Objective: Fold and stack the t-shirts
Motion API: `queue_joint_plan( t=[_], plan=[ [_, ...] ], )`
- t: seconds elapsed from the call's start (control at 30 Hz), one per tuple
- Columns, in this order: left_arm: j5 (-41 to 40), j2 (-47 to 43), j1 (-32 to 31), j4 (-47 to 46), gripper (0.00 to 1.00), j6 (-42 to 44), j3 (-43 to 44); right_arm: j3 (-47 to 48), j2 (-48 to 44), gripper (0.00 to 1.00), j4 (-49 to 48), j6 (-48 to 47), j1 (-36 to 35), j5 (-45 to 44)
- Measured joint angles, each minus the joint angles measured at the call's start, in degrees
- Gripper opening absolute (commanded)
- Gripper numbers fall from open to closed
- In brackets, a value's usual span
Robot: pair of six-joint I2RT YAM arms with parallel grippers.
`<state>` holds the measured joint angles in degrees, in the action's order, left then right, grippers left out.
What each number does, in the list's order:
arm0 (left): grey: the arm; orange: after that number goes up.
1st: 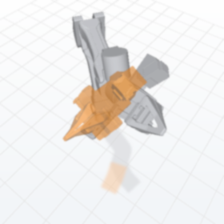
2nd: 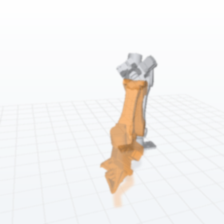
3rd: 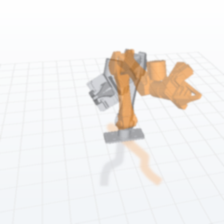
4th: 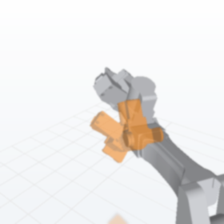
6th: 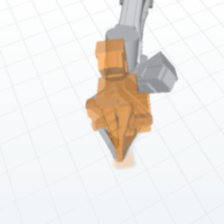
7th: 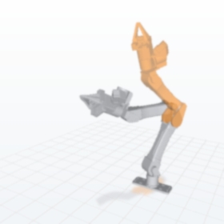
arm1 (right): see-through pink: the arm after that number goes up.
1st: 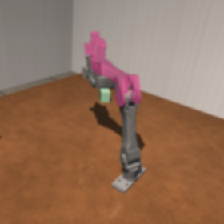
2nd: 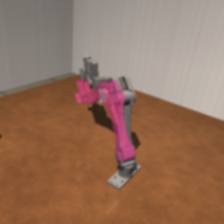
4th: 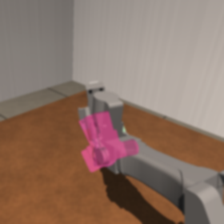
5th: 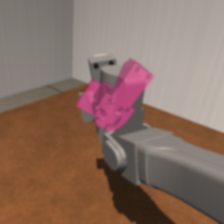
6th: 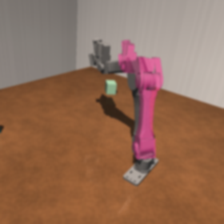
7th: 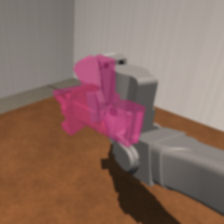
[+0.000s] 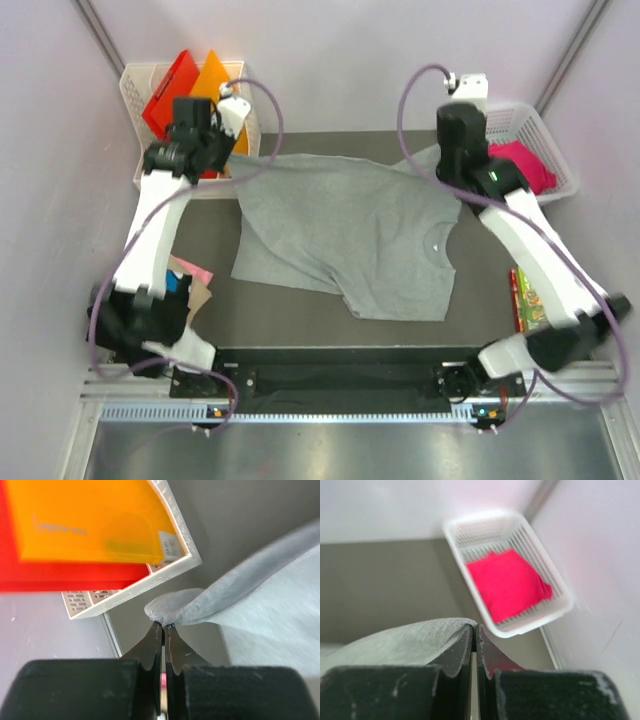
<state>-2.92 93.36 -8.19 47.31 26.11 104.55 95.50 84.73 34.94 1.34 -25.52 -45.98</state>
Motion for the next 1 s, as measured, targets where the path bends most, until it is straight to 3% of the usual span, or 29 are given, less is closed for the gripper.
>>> queue_joint_plan(
  t=[0.17,0.27,0.33,0.43,0.53,0.6,0.67,0.77,0.87,1.0],
  plan=[
    [0.96,-26.73,-10.8,4.52,0.0,-1.86,-15.1,-4.09,-21.64,0.0,-0.7,-2.43,-22.18,-13.79],
    [0.5,-36.79,-10.64,9.31,0.0,-2.05,-15.91,-4.9,-31.21,0.0,-4.72,-7.67,-38.99,-26.93],
    [0.37,-39.93,-10.4,13.35,0.0,-2.01,-13.11,-8.11,-35.45,0.0,-15.47,-18.36,-48.39,-31.17],
    [0.11,-40.06,-10.43,18.82,0.0,-2.01,-5.11,-13.64,-37.27,0.0,-34.05,-34.32,-53.53,-35.87],
    [-1.09,-39.82,-10.4,20.37,0.0,-2.03,-2.8,-14.36,-34.01,0.0,-41.46,-41.13,-54.14,-37.79],
    [-2.12,-40.46,-10.4,19.98,0.0,-1.99,-6.1,-14.51,-32.28,0.0,-42.86,-42.86,-50.99,-38.1],
    [-2.91,-41.57,-10.4,16.46,0.0,-1.81,-14.51,-16.37,-30.8,0.0,-43.93,-43.34,-42.42,-37.73],
    [-4.2,-38.38,-10.4,11.34,0.0,-0.81,-26.67,-14.51,-26.82,0.0,-29.27,-30.12,-23.19,-30.27],
    [-4.48,-28.52,-10.19,3.93,0.0,0.59,-31.26,-10.75,-19.65,0.0,-19.65,-15.23,-1.79,-17.05],
    [-6.45,-10.23,-8.39,-8.31,0.0,1.97,-29.51,-11.78,-7.58,0.0,-12.33,-2.73,9.68,-4.22]
  ],
)
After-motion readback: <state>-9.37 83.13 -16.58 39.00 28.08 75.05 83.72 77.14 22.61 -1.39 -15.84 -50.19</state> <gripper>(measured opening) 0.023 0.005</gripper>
